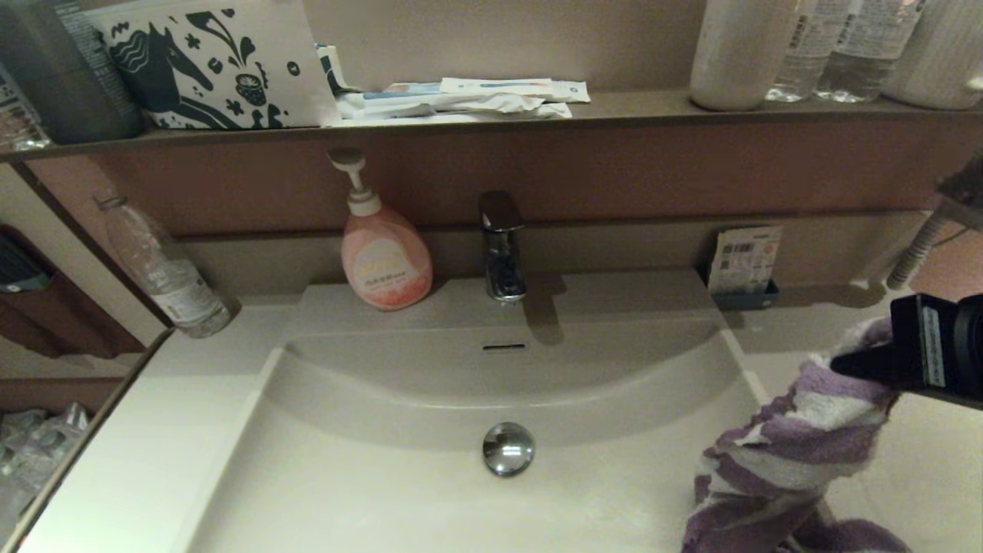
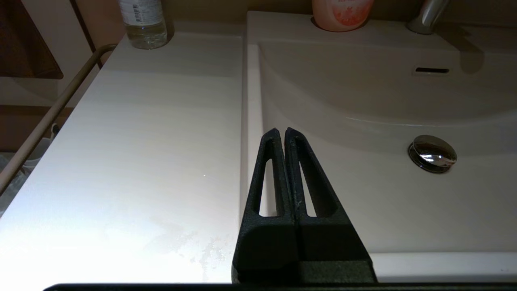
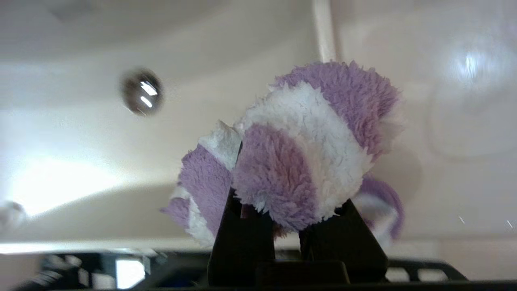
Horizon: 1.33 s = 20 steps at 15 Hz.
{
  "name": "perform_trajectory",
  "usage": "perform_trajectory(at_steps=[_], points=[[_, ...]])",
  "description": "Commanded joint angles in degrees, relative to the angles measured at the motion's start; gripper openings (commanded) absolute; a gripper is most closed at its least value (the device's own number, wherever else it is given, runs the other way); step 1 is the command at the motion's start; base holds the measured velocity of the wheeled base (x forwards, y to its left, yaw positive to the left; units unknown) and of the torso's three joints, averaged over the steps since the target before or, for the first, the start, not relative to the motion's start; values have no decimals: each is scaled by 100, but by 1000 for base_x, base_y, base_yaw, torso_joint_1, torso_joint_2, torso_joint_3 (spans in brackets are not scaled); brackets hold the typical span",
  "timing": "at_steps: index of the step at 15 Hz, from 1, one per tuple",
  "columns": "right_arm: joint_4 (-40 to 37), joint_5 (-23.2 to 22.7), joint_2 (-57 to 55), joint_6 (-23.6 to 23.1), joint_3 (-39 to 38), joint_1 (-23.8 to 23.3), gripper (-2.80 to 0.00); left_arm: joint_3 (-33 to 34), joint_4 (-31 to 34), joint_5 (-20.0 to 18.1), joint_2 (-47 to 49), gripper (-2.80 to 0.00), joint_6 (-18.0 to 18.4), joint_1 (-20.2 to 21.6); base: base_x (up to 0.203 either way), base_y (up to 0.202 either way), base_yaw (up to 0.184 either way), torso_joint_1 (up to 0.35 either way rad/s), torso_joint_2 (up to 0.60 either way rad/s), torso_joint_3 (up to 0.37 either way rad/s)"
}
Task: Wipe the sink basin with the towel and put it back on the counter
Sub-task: Wipe the sink
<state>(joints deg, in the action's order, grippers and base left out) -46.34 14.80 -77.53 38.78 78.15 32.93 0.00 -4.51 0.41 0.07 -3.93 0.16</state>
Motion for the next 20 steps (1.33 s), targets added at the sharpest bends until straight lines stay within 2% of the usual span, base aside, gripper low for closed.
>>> perform_trajectory(at_steps=[1, 6, 9, 11, 14, 16, 17, 20], points=[[-12, 17, -131, 17, 386, -94, -280, 0, -6, 2, 1, -280, -2, 2, 0, 0, 0, 0, 0, 0], [2, 51, -135, -89, 1792, -623, -280, 0, -6, 2, 1, -280, -2, 2, 0, 0, 0, 0, 0, 0], [2, 60, 1, -643, 2170, -893, -280, 0, -6, 2, 1, -280, -2, 2, 0, 0, 0, 0, 0, 0], [12, 69, 64, -915, 2346, -1269, -280, 0, -6, 2, 1, -280, -2, 2, 0, 0, 0, 0, 0, 0], [110, 63, 94, -1554, 2902, -2153, -280, 0, -6, 2, 1, -280, -2, 2, 0, 0, 0, 0, 0, 0], [373, 52, 105, -2210, 3200, -2662, -280, 0, -6, 2, 1, -280, -2, 2, 0, 0, 0, 0, 0, 0], [585, 50, 157, -2571, 3315, -2809, -280, 0, -6, 2, 1, -280, -2, 2, 0, 0, 0, 0, 0, 0], [1034, 57, 344, -3205, 3408, -2871, -280, 0, -6, 2, 1, -280, -2, 2, 0, 0, 0, 0, 0, 0]])
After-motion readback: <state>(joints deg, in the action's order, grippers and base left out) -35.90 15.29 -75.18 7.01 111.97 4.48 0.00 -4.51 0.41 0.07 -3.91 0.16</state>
